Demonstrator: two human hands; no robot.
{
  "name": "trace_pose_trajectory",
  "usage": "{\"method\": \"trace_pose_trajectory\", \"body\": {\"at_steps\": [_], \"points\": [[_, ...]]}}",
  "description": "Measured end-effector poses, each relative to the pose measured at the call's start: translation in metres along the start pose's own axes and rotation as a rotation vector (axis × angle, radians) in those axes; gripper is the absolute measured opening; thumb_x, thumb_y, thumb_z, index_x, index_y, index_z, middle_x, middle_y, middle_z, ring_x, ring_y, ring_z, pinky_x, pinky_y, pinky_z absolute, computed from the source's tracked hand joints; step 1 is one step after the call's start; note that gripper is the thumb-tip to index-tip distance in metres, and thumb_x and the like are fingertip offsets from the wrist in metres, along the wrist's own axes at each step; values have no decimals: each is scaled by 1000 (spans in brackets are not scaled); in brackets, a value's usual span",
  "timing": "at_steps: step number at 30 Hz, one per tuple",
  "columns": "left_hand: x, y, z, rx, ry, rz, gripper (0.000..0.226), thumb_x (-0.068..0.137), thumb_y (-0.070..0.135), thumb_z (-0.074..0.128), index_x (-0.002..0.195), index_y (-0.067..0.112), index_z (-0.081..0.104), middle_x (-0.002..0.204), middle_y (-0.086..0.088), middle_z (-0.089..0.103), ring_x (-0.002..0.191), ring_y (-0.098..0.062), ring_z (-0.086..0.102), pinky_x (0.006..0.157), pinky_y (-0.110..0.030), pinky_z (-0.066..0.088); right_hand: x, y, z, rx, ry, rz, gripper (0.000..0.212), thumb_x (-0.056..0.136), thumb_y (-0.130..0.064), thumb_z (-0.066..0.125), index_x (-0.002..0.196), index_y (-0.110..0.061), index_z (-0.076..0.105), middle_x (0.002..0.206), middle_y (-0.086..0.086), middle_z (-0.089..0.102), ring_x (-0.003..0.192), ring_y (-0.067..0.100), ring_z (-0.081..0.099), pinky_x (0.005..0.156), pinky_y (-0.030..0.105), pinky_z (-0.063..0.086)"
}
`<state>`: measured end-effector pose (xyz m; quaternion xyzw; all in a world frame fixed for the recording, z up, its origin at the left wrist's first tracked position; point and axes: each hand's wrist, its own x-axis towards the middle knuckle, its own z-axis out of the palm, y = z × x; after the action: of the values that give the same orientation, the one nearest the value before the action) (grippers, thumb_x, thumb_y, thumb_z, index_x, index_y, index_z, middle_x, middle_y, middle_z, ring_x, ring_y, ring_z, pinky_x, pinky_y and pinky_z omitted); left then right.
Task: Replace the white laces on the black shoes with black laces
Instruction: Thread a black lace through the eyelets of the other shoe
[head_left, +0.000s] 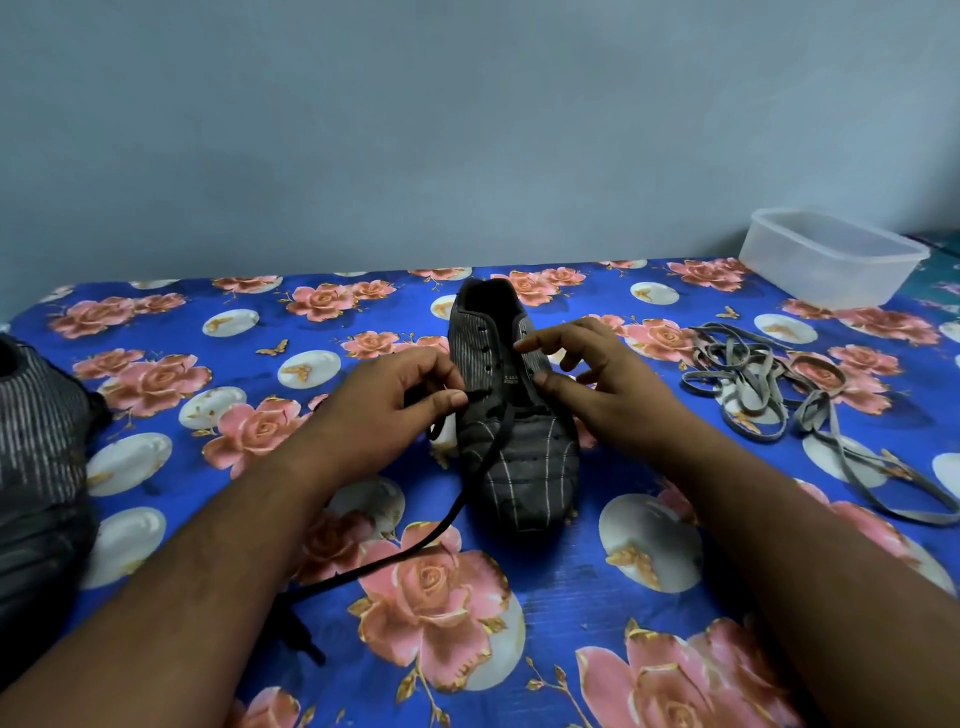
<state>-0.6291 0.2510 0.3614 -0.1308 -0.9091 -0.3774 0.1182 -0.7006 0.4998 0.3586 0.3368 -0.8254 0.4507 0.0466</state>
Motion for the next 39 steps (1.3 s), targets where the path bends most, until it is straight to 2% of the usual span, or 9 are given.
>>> {"method": "trace_pose_trajectory", "body": {"at_steps": [3,7,12,18,22,28,33,37,39], "points": [[-2,-6,-9,209,115,48,12,92,41,64,85,31,62,70,16,64,70,-5,57,68,-32,38,-2,-5,-1,34,-74,-39,22,100,-18,62,113,-34,70,106,-2,52,102,9,54,88,14,41],[-1,-6,-11,430,183,55,15,95,35,66,87,40,54,86,19,57,87,-5,44,81,-34,23,-2,-4,-2,-59,-97,-91,20,101,-25,59,110,-40,69,107,-1,54,105,8,53,90,13,38],[0,-5,-10,434,160,56,10,97,46,53,88,42,51,82,14,62,90,-15,54,87,-41,34,-1,-5,-5,-298,-85,-140,26,95,-55,49,110,-43,67,102,-6,54,103,13,48,96,39,41],[0,-2,-9,433,190,36,11,100,38,56,90,37,51,76,14,65,90,-12,55,93,-39,29,2,-13,-5,-457,-121,-178,37,89,-63,47,104,-41,72,101,-8,52,101,12,41,91,39,37],[0,0,-8,448,206,33,12,101,41,54,92,33,54,76,15,65,88,-11,53,93,-38,29,4,-17,1,-283,-160,-43,6,89,-49,63,89,-44,67,93,-16,49,104,13,42,94,38,39],[0,3,-3,-275,23,-120,24,101,38,53,98,17,65,80,2,72,77,-12,64,80,-31,49,4,-17,12,-109,-110,71,18,91,-32,72,75,-40,67,91,-4,56,100,21,48,75,26,35],[1,13,5,-367,5,-237,48,91,51,54,90,6,70,58,14,53,53,-1,42,57,-16,36,5,-19,16,-53,-73,96,24,89,-28,75,73,-44,67,95,0,56,104,25,50,79,28,36],[1,15,9,-399,2,-191,33,88,38,70,85,6,72,75,-2,72,70,-4,58,72,-22,46,4,-22,17,-49,-53,90,23,90,-26,74,78,-43,66,97,1,56,106,22,49,80,23,35],[2,15,9,-393,31,-161,20,91,24,72,89,4,71,75,2,72,67,-2,58,68,-18,47,4,-22,18,-63,-35,90,20,90,-28,74,79,-43,66,94,-3,55,105,20,47,80,20,34]]}}
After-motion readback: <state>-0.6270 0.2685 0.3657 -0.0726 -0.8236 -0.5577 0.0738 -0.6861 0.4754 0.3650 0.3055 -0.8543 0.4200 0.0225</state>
